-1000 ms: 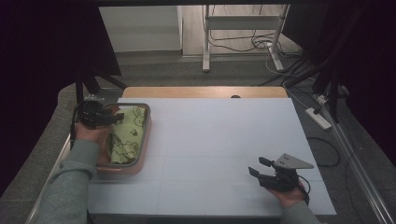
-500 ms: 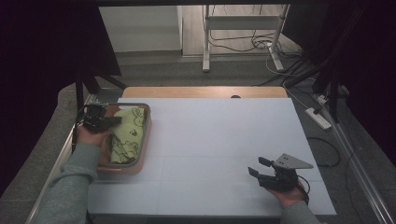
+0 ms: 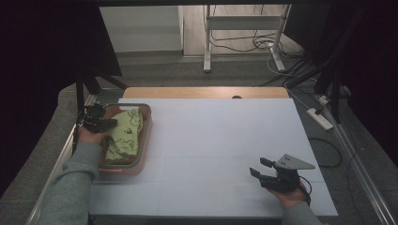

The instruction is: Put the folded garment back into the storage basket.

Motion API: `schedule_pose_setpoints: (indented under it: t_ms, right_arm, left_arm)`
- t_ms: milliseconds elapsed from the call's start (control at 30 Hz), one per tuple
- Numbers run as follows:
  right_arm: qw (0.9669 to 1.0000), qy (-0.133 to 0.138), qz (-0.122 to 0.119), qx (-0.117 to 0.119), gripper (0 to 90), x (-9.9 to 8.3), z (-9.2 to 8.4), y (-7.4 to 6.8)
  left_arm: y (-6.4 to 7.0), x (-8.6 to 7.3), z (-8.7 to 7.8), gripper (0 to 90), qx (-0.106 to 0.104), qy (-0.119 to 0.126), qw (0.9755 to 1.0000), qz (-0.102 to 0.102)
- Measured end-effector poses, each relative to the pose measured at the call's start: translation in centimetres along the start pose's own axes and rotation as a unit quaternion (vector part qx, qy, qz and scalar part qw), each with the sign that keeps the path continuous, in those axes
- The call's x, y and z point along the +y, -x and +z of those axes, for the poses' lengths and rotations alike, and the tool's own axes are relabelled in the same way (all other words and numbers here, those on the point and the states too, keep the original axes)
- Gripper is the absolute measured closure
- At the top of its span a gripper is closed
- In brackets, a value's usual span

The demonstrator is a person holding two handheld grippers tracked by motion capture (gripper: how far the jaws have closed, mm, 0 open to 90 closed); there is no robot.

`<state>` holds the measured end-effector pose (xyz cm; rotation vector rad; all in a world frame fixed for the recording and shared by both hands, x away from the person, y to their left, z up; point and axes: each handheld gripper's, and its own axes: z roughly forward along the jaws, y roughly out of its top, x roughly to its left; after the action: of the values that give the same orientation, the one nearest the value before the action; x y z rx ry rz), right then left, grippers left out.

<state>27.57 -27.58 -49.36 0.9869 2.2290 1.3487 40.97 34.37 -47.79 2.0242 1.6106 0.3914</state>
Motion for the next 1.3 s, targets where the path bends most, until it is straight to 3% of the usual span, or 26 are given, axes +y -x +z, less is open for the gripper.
schedule_pose_setpoints:
  t_ms: [233, 400, 467, 600, 800, 933, 1033, 1300]
  right_arm:
    - [1.0000, 0.002, 0.000, 0.000, 40.1, 0.0, -0.1, 0.0]
    - [1.0000, 0.002, -0.001, 0.001, 40.2, 0.0, -0.1, 0.0]
    - [1.0000, 0.002, -0.001, 0.001, 40.2, 0.1, -0.1, 0.0]
    - [1.0000, 0.003, 0.000, 0.001, 40.2, 0.1, -0.1, 0.0]
    - [1.0000, 0.004, 0.000, 0.001, 40.1, 0.1, -0.2, 0.1]
    - [1.0000, 0.007, -0.003, 0.001, 40.1, 0.2, -0.3, 0.3]
    - [1.0000, 0.008, -0.003, 0.000, 40.0, 0.3, -0.5, 0.7]
    - [1.0000, 0.009, -0.001, -0.001, 39.8, 0.1, -1.3, 1.7]
  left_arm:
    - [0.3, 0.0, -0.7, 74.9, -0.010, 0.013, 0.9998, 0.007]
    - [0.9, -0.2, -2.2, 64.2, -0.018, 0.049, 0.9985, 0.017]
    - [1.1, -0.3, -2.9, 61.1, -0.035, 0.070, 0.9967, 0.021]
    - [2.0, -1.1, -4.2, 48.9, -0.070, 0.115, 0.9901, 0.039]
    - [4.0, -2.5, -5.4, 42.4, -0.110, 0.155, 0.9804, 0.053]
    - [6.0, -3.6, -5.8, 40.8, -0.131, 0.161, 0.9754, 0.074]
    - [8.0, -4.9, -6.1, 40.2, -0.149, 0.168, 0.9701, 0.091]
    - [11.5, -7.3, -6.9, 37.9, -0.185, 0.179, 0.9594, 0.114]
